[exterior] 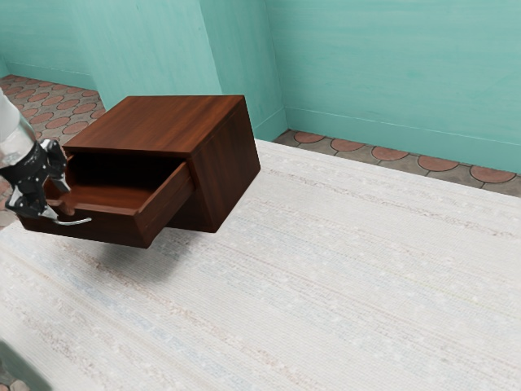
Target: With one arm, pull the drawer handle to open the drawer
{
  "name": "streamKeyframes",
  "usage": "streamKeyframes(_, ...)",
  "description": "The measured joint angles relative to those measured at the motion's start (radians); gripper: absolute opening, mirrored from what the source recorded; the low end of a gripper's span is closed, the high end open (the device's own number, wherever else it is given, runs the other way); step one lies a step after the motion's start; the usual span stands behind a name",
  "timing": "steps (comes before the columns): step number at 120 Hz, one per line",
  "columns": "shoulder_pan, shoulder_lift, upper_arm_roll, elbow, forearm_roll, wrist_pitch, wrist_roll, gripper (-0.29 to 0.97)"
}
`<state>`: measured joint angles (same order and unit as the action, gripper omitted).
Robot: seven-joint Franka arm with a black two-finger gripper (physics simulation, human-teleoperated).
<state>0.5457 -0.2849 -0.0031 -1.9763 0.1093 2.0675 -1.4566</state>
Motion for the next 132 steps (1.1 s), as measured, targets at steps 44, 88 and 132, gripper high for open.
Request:
streamKeyframes(44,-0.145,0.075,-0.038,0.188,-0.060,-0.134,-0.003,0.59)
streamKeyframes(88,-0.588,0.091,0.122,0.251,-0.063,-0.259,0.309,0.64)
streamKeyframes(132,-0.690,0.239,0.241,0.444,-0.062,-0.440,0.853,0.65)
